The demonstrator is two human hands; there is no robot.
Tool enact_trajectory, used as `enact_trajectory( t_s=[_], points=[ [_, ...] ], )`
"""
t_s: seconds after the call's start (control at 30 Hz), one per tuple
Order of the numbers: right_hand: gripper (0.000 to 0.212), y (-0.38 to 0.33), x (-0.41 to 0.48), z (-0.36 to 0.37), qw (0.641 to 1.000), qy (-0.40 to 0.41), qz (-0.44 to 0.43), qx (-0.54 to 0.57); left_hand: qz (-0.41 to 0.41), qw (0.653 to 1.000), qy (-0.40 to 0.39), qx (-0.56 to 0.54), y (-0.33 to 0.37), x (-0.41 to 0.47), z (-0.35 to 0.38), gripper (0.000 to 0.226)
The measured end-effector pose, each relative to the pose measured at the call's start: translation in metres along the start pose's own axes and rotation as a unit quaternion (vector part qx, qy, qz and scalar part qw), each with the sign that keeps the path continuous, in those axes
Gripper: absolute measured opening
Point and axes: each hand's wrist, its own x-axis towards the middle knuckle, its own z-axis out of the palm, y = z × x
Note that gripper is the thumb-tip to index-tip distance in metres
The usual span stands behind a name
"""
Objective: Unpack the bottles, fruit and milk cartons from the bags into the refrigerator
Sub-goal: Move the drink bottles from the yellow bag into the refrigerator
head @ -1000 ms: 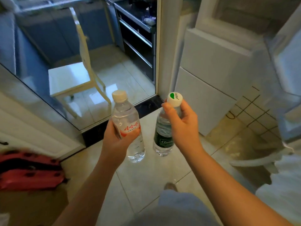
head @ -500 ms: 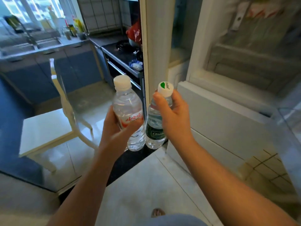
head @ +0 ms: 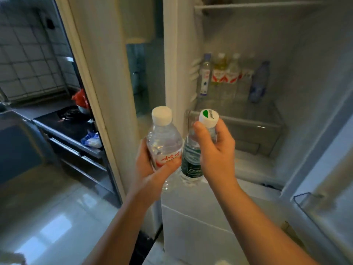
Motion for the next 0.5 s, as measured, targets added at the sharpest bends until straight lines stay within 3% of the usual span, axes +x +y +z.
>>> enact_trajectory(
  t_s=[0.13, 0.5],
  points=[
    [0.004, 0.011, 0.047, -0.017, 0.995, 0.059, -0.051, -0.056, 0.003, 0.997, -0.069, -0.031, -0.026, 0.061, 0.028, 0.062],
    [0.007, 0.037, 0.171, -0.069, 0.959, 0.201, -0.089, -0.181, -0.011, 0.962, -0.251, -0.112, -0.073, 0.216, 0.121, 0.065]
  ],
)
